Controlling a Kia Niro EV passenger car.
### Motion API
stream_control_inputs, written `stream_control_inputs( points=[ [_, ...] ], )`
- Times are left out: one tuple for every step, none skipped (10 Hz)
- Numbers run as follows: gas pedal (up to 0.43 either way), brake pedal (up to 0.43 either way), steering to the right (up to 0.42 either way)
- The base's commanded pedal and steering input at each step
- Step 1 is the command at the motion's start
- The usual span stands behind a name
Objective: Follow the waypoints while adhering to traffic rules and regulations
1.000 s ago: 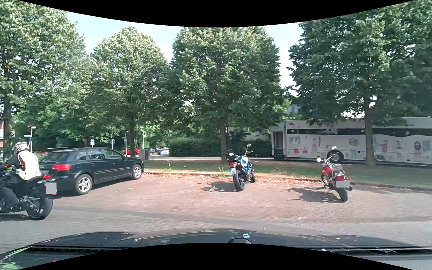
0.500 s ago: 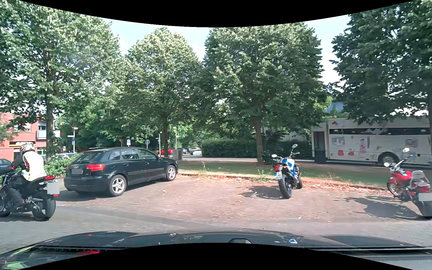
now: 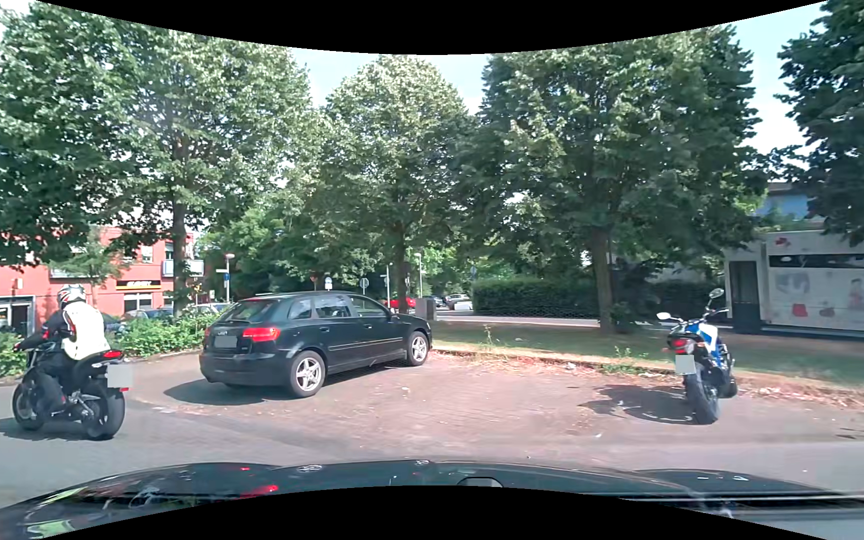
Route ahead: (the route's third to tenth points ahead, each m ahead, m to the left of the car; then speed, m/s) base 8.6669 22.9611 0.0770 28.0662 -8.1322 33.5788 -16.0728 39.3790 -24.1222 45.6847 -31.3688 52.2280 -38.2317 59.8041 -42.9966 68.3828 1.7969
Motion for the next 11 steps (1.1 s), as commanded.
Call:
stream_control_inputs(
  points=[
    [0.000, 0.000, -0.703],
    [0.000, 0.000, -0.703],
    [0.028, 0.000, -0.703],
    [0.039, 0.000, -0.702],
    [0.047, 0.000, -0.699],
    [0.047, 0.000, -0.698],
    [0.047, 0.000, -0.697],
    [0.039, 0.000, -0.697],
    [0.039, 0.000, -0.697],
    [0.039, 0.000, -0.697],
    [0.039, 0.000, -0.697]
  ],
)
